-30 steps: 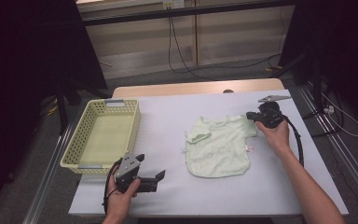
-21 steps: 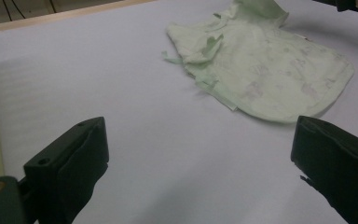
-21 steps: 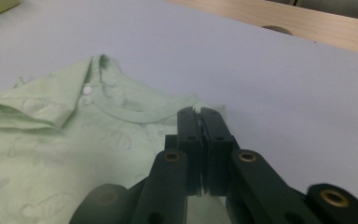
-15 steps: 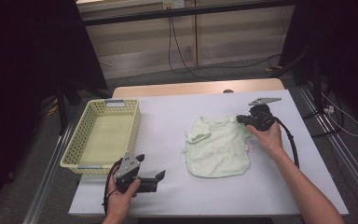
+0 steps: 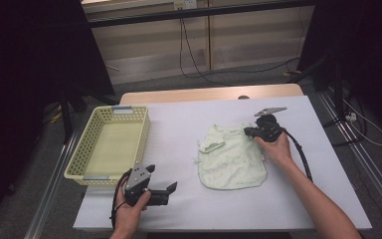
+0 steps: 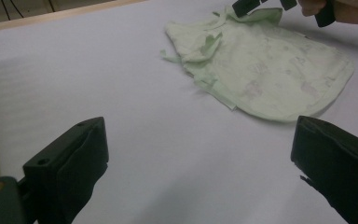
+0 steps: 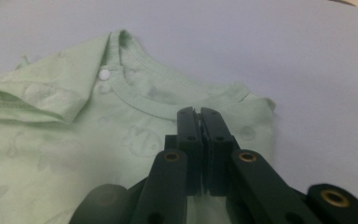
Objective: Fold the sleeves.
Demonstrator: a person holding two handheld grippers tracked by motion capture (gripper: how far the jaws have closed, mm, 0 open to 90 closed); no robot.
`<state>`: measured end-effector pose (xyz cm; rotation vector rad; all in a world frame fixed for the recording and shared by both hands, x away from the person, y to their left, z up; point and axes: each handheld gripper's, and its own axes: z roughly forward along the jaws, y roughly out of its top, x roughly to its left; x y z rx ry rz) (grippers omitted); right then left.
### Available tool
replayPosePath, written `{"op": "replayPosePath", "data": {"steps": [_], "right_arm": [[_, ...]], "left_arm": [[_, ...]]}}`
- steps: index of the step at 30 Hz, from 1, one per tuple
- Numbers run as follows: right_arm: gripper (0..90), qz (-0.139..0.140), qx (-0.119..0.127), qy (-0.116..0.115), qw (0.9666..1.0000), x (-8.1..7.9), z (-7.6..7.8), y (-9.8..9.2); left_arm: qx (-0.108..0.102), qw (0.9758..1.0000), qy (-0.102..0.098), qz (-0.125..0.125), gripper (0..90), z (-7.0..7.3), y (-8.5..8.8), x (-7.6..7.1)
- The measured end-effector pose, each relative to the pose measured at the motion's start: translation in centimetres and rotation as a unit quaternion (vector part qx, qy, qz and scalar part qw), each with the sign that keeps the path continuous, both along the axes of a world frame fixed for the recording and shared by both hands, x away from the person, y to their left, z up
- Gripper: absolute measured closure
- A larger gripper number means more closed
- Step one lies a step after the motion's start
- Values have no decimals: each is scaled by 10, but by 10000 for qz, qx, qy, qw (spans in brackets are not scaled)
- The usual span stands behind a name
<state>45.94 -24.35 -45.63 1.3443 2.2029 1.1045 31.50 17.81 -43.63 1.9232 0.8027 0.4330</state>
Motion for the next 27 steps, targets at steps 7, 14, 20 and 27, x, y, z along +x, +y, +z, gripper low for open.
{"op": "replayPosePath", "data": {"steps": [7, 14, 20, 27], "right_arm": [[882, -51, -3, 22, 10000, 5, -6, 4], [873, 58, 25, 61, 10000, 4, -7, 7], [842, 187, -34, 97, 9998, 0, -8, 16], [860, 227, -76, 74, 9997, -1, -7, 21]], "left_arm": [[-3, 10000, 66, -2, 42, -1, -1, 0], [-1, 10000, 65, 5, 42, -1, -2, 0], [50, 10000, 56, -49, 42, -1, -3, 0], [53, 10000, 48, -51, 42, -1, -3, -1]]}}
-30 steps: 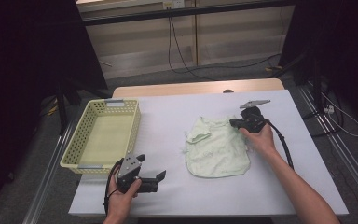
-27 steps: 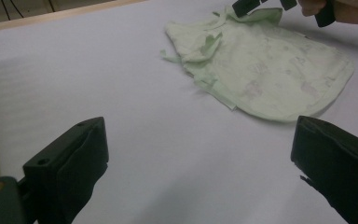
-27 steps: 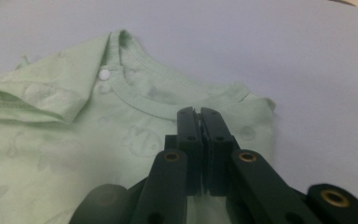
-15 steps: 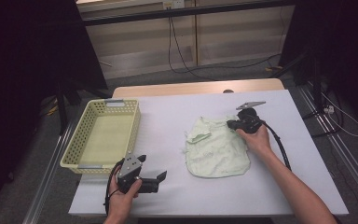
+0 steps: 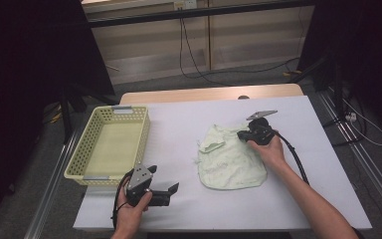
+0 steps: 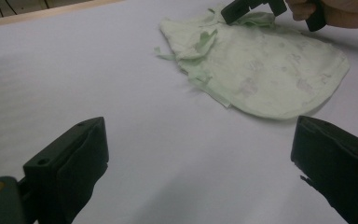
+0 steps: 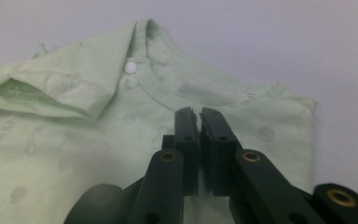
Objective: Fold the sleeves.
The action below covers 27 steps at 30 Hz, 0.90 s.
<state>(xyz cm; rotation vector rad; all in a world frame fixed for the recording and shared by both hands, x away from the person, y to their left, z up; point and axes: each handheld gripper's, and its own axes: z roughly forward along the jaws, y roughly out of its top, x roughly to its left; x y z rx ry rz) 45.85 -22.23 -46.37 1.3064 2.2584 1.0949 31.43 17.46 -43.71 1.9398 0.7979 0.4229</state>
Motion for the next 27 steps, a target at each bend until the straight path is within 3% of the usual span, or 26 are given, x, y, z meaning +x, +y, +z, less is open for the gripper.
{"op": "replayPosePath", "data": {"steps": [10, 17, 22, 27], "right_arm": [[797, 72, -14, 17, 10000, -5, 1, 4], [900, 283, -138, 34, 9995, -9, 0, 9], [900, 399, -153, 77, 9991, -11, 1, 9], [788, 318, 6, -64, 9995, -14, 10, 2]], "left_arm": [[-39, 10000, -24, 48, 42, 1, 4, -1], [-39, 10000, -66, 5, 43, 2, -2, 1], [18, 9998, -198, -9, 42, 6, -8, 3], [-23, 9999, -143, -23, 39, 6, -17, 12]]}}
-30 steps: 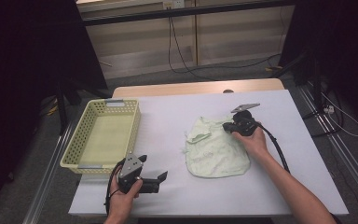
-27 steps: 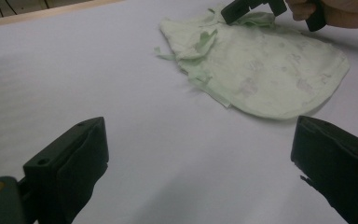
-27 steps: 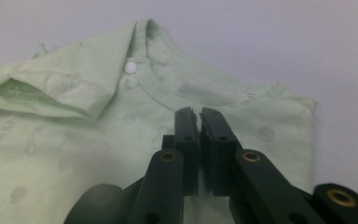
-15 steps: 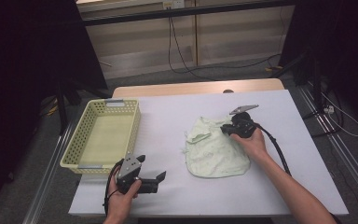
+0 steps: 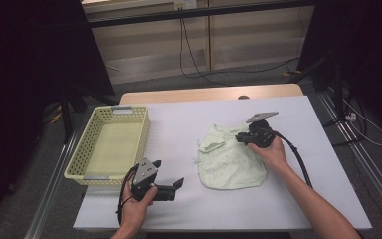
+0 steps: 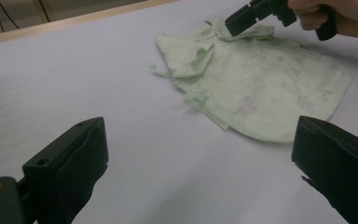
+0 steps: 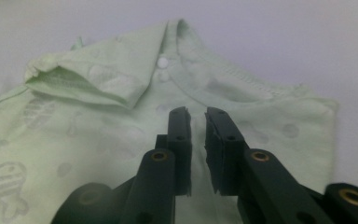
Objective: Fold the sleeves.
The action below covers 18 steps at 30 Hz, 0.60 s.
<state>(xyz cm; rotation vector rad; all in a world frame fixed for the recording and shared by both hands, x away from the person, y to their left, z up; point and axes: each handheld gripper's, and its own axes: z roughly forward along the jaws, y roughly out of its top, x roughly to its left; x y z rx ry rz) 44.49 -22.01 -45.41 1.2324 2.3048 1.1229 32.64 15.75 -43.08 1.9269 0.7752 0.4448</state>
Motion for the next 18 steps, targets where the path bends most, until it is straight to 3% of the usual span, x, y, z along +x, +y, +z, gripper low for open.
{"op": "replayPosePath", "data": {"steps": [1, 3, 7, 11, 12, 14, 18], "right_arm": [[763, -17, 20, -34, 10000, 0, 1, -1], [698, -61, 75, -50, 9999, 0, 3, -6], [629, -101, 134, -104, 9998, 1, 4, -13], [565, -163, 206, -186, 9995, 2, 6, -16], [546, -164, 210, -191, 9995, 2, 6, -16], [510, -196, 219, -184, 9994, 3, 6, -17], [421, -285, 141, -196, 9993, 3, 5, -18]], "left_arm": [[-16, 10000, 14, 22, 39, 0, -1, 4], [-263, 9993, 236, 121, 42, -1, -1, 14], [-227, 9994, 217, 162, 47, -3, -5, 25], [0, 10000, -60, 12, 51, -1, -15, 32], [-13, 10000, 4, -77, 50, 0, -19, 36], [12, 9999, -114, -20, 49, 2, -25, 41], [-70, 9999, -157, -2, 47, 5, -32, 55]]}}
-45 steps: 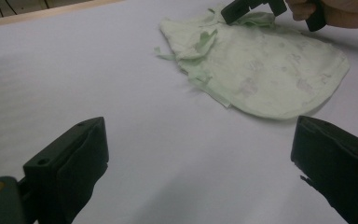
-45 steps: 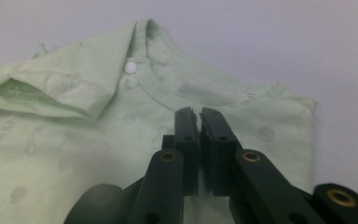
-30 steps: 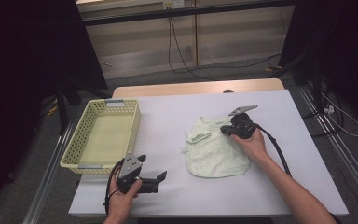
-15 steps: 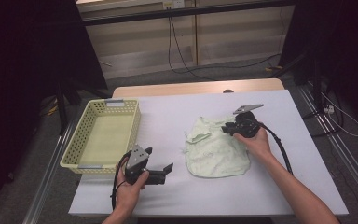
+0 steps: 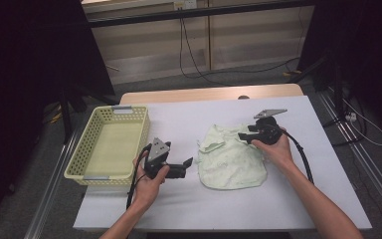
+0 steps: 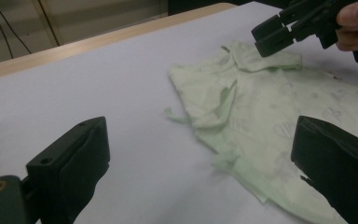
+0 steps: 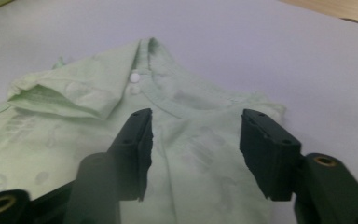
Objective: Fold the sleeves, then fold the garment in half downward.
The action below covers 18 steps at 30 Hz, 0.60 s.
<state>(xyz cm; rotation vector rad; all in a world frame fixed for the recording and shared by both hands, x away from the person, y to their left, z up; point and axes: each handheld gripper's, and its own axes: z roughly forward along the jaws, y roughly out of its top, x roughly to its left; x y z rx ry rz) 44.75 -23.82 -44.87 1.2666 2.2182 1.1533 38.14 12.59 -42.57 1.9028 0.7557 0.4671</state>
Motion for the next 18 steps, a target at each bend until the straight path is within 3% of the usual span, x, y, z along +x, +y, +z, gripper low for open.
{"op": "replayPosePath", "data": {"steps": [8, 11, 14, 18], "right_arm": [[292, -121, -51, -73, 9999, 2, 1, -5], [287, -176, -50, -90, 9998, 4, 0, -9], [280, -228, -110, -69, 9997, 5, 0, -12], [245, -304, -108, -92, 9994, 8, 3, -15]], "left_arm": [[-75, 9997, 232, 27, 74, -1, -10, 33], [-132, 9996, 262, 30, 78, -3, -15, 41], [120, 9992, 394, 7, 92, -4, -21, 52], [-44, 9988, 484, -17, 92, -5, -27, 66]]}}
